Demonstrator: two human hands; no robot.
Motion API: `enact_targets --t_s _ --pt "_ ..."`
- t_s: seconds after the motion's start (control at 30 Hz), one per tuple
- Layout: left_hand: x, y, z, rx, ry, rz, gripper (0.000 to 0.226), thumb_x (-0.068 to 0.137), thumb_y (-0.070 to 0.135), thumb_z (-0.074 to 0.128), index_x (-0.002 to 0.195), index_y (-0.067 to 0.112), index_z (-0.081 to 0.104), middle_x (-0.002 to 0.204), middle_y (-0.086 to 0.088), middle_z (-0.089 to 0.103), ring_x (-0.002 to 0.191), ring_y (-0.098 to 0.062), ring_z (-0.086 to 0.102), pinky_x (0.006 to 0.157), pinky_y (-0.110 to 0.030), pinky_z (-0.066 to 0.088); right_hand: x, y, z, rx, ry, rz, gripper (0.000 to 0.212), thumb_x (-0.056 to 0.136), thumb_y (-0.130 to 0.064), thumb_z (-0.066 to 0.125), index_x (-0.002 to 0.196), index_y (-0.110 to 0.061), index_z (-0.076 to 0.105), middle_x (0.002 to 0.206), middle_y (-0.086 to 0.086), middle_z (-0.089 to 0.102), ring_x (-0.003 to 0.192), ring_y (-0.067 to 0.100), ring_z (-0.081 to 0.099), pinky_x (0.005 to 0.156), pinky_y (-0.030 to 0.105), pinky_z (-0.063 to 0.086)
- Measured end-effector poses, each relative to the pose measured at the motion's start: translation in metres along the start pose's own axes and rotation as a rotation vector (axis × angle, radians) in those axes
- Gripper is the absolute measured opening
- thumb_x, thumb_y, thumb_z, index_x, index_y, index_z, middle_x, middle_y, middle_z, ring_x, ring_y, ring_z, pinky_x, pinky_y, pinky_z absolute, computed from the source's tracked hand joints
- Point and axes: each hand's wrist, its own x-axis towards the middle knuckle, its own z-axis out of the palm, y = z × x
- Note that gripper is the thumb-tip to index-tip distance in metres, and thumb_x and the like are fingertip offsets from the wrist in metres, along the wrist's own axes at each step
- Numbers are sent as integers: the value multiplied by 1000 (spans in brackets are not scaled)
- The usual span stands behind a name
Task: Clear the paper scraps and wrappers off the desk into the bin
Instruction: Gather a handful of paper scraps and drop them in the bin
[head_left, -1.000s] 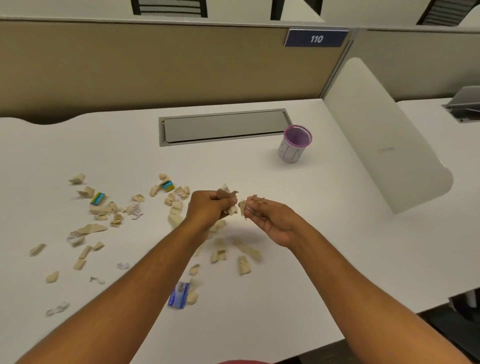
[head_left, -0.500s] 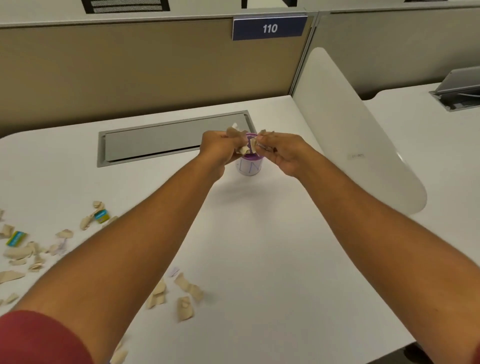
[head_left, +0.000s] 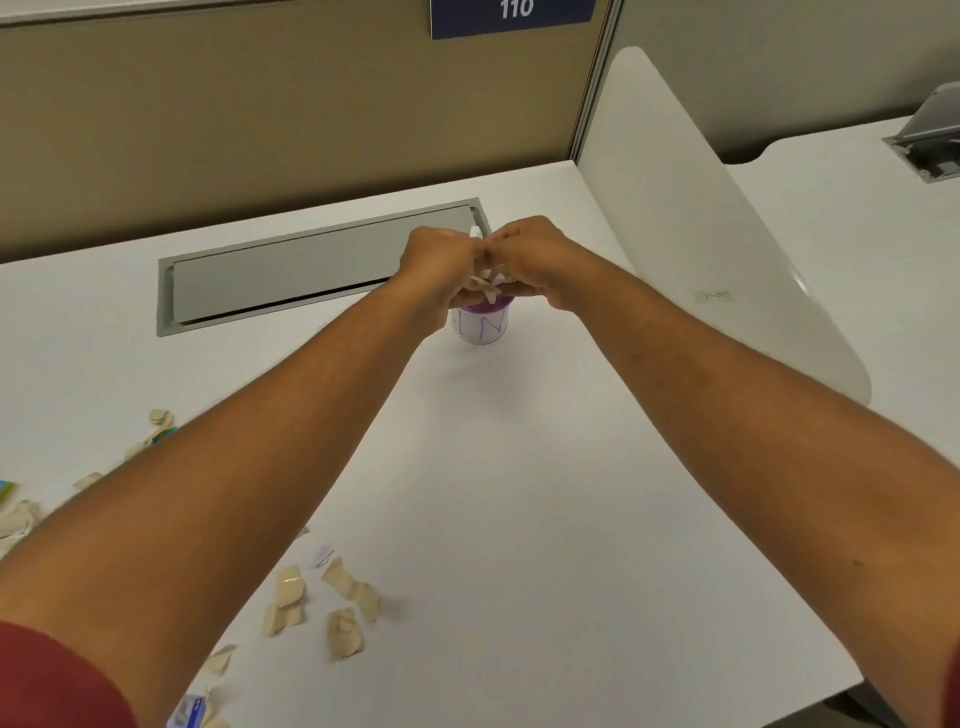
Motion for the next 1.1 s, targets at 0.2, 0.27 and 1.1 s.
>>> enact_targets --t_s 0.2,0.27,1.1 --pt "-5 4 -6 -77 -9 -10 10 96 9 59 101 4 66 105 -15 67 91 -33 73 79 -48 68 3 -4 -1 -227 30 -57 28 98 -3 60 124 -5 69 125 16 68 112 33 69 97 45 61" --pt "-4 2 -6 -68 2 -10 18 97 12 60 112 3 66 109 -15 67 101 -33 73 84 -49 67 2 -4 -4 -261 42 -115 34 95 2 64 129 -6 67 130 15 66 118 32 67 98 44 60" --pt "-1 -224 -35 1195 -92 444 101 78 100 15 162 48 -9 173 9 -24 159 -30 -27 118 -70 -18 -57 158 53 -540 174 -384 15 94 -12 63 97 -5 76 98 12 73 90 29 69 82 43 57"
